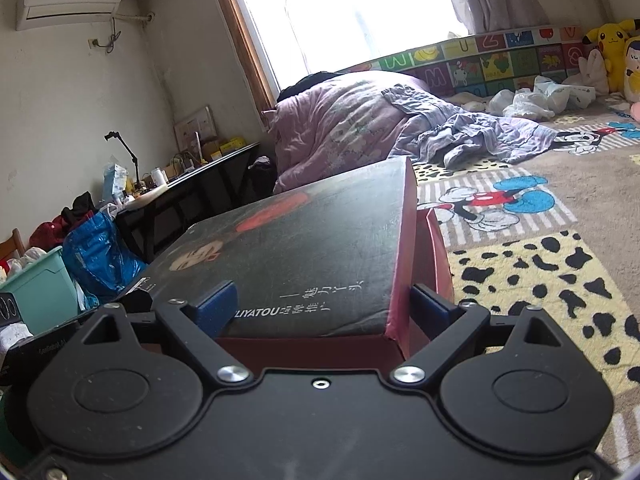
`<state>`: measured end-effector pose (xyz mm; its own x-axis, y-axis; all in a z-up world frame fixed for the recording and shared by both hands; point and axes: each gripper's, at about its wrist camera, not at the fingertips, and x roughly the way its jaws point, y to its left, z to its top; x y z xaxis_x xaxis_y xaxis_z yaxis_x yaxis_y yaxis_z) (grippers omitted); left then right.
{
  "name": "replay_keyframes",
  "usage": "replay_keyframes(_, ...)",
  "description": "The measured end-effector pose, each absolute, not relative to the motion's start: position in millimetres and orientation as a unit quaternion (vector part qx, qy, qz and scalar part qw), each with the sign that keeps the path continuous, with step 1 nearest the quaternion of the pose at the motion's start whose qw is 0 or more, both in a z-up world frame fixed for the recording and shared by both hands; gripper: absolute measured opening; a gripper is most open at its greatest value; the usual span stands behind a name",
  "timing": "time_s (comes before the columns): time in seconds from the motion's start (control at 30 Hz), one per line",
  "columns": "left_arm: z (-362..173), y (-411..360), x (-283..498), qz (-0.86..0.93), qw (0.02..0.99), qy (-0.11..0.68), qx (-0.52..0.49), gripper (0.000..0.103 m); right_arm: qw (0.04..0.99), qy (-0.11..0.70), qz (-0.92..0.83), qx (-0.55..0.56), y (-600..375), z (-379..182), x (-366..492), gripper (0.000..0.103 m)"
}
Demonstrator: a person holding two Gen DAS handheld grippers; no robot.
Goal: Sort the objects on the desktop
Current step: 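Carry the lifted book with both tools over the pink box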
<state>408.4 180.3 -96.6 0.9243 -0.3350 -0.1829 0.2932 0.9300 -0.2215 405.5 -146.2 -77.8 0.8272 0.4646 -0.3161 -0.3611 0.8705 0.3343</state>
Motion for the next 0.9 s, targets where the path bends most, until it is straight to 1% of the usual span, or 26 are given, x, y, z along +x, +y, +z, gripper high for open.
replay_keyframes(0.4,-114.2,175.6,421.3,-0.133,0.975,0.128,-0.124,0.101,0.950,0.210,0.195,0.122,-139.0,-85.1,419.7,0.094)
replay_keyframes(0.7,-117.8,171.0,423.4,-0.107,0.976,0.134,-0.136,0.101,0.956,0.194,0.181,0.122,-144.1,-84.0,412.6,0.092)
replay_keyframes(0.83,-118.2,168.5,424.2,-0.101,0.977,0.134,-0.134,0.101,0.966,0.162,0.172,0.105,-146.3,-73.8,401.0,0.092)
replay_keyframes(0.9,-117.4,166.9,423.7,-0.100,0.977,0.135,-0.133,0.101,0.967,0.160,0.172,0.101,-149.2,-70.7,401.5,0.092)
